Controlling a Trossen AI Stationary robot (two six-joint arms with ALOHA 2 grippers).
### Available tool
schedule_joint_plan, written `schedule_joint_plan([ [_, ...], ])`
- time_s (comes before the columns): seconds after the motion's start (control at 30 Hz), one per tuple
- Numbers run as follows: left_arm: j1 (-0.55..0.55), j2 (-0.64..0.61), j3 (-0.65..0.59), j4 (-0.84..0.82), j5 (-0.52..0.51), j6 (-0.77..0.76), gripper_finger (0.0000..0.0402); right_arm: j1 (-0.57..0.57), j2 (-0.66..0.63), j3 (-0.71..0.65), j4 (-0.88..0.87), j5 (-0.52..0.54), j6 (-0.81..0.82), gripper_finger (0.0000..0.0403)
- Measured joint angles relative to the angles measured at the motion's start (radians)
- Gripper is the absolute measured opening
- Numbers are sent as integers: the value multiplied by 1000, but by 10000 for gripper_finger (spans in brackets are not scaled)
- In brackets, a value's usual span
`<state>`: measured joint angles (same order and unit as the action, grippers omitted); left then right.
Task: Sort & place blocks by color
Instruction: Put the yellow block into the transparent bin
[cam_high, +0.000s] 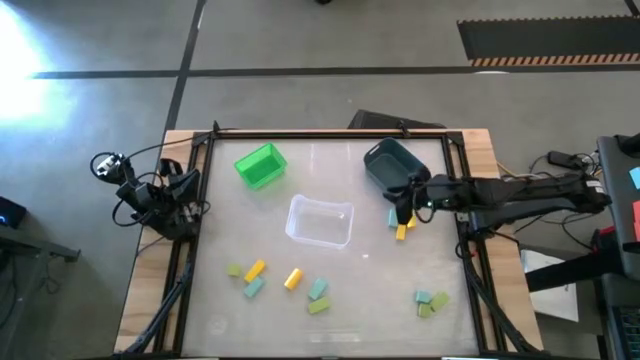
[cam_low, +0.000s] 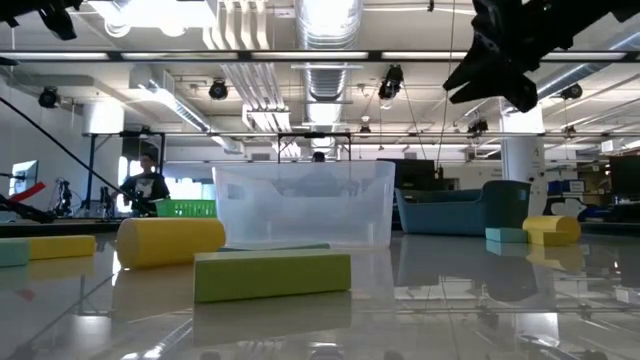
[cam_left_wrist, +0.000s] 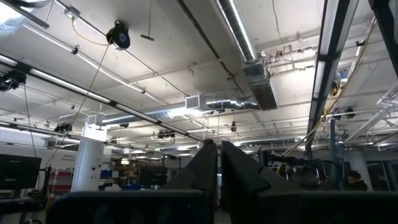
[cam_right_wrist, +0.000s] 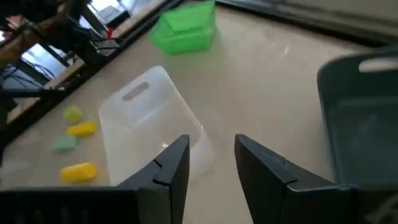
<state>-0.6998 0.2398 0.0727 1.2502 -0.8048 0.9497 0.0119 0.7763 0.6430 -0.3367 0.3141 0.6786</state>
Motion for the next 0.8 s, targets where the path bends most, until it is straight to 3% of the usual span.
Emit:
schedule_joint_plan([
  [0.27, 0, 0, 1, 17, 29, 0, 6, 57, 145, 143, -376, -21, 258, 109],
  [0.53, 0, 0, -5, 24, 31, 0, 6, 108, 257, 229, -728, -211, 479, 107],
  [0.8, 0, 0, -6, 25, 31, 19, 6, 126, 317, 219, -893, -244, 545, 100],
])
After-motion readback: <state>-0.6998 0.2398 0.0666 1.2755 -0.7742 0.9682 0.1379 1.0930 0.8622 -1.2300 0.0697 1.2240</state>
